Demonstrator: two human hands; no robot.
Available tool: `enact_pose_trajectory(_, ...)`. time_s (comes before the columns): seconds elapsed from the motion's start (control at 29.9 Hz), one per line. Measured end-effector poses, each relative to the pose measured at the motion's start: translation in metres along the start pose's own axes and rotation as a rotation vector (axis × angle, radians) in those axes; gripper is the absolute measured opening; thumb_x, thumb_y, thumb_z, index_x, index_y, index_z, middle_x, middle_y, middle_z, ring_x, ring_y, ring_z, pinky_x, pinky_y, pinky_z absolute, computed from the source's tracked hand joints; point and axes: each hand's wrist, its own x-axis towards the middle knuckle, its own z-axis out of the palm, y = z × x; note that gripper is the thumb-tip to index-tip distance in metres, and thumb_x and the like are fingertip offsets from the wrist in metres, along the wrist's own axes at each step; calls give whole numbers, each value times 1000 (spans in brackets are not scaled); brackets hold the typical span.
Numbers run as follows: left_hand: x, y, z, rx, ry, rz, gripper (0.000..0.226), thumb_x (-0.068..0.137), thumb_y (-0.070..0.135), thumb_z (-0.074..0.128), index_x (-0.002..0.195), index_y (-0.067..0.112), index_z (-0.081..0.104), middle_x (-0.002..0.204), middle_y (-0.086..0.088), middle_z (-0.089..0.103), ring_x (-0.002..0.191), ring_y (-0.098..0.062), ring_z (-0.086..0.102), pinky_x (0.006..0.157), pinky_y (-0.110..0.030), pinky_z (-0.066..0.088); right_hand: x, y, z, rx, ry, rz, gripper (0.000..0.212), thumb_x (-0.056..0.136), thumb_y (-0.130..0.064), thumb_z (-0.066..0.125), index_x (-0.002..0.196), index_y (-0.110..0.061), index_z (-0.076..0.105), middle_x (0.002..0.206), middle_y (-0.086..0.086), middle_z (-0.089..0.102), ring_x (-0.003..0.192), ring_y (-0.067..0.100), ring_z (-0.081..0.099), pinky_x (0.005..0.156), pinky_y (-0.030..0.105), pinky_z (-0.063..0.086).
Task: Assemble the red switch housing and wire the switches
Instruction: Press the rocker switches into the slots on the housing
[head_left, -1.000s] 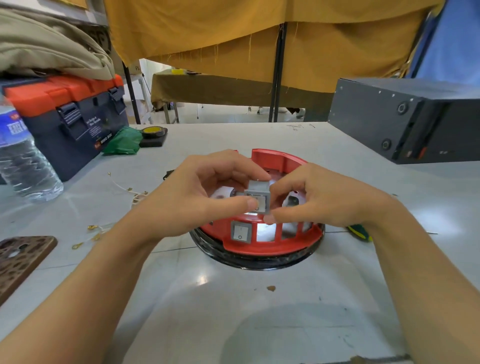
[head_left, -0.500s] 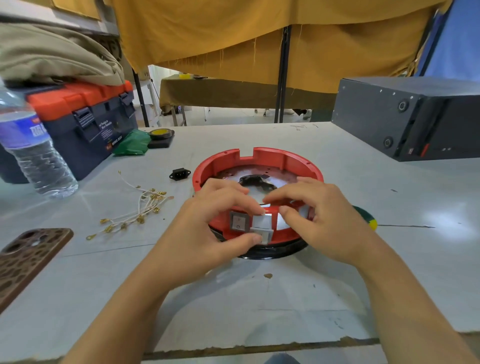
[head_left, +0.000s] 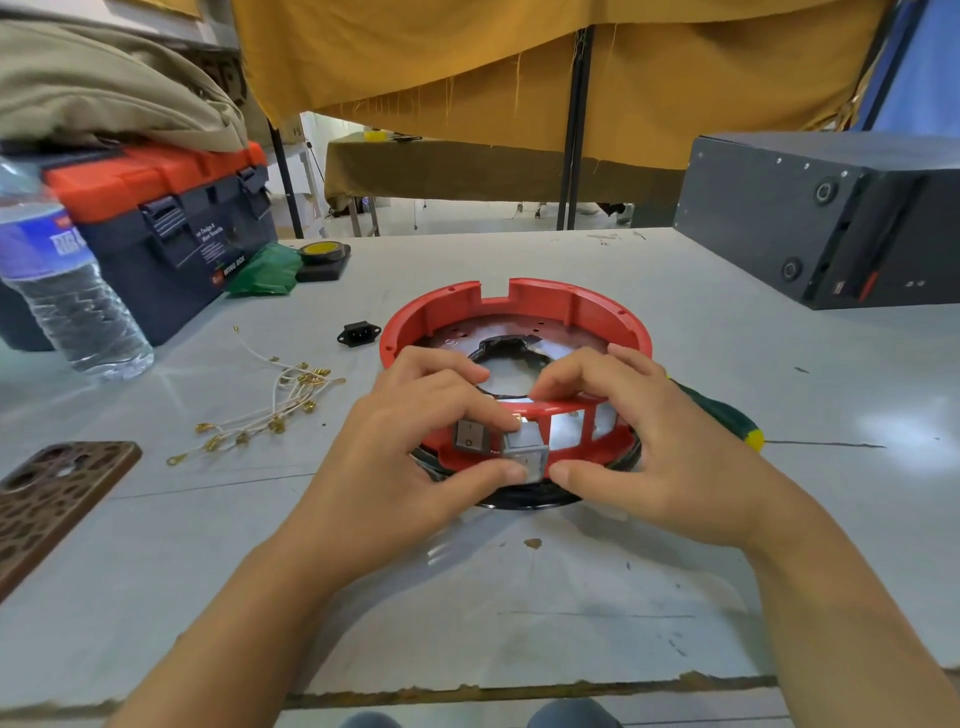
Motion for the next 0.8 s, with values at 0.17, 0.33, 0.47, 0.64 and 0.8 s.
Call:
enact_pose_trajectory(0.17, 0, 1, 3, 77, 20, 64, 26, 76, 37, 67, 87, 14, 73, 82, 9, 67, 106, -12, 51, 87, -22, 41, 1, 0, 2, -49, 23, 5, 34, 71, -48, 68, 100, -41, 51, 101, -27, 53, 111, -2, 37, 96, 23, 32)
enact_pose_trajectory(0.33, 0, 1, 6, 113, 33, 95, 27, 77, 35, 66, 83, 10, 75, 87, 3, 67, 103, -16, 52, 89, -31, 43, 1, 1, 3, -56, 24, 23, 34, 70, -47, 68, 99, -42, 51, 101, -28, 53, 112, -3, 37, 92, 15, 31)
enact_pose_trajectory(0.47, 1, 0, 6, 129, 33, 63, 27, 78, 35, 64, 84, 11, 75, 92, 1, 62, 101, -19, 52, 87, -28, 42, 2, 2, 3, -44, 27, 43, 32, 70, -47, 67, 97, -43, 51, 100, -30, 54, 110, -4, 38, 89, 13, 32)
enact_pose_trajectory(0.64, -1, -2, 8, 111, 47, 16, 23, 80, 34, 63, 88, 15, 74, 102, 0, 59, 93, -16, 55, 77, -23, 44, 3, 5, 5, -41, 37, 62, 29, 70, -49, 65, 95, -45, 51, 102, -33, 52, 111, -8, 36, 85, 2, 26)
enact_pose_trajectory(0.8, 0, -2, 8, 84, 45, -23, 25, 79, 36, 69, 93, 16, 72, 105, 4, 64, 94, -7, 59, 81, -17, 45, 4, 6, 6, -51, 43, 58, 30, 69, -58, 60, 97, -50, 52, 102, -32, 55, 113, 0, 38, 90, 13, 31)
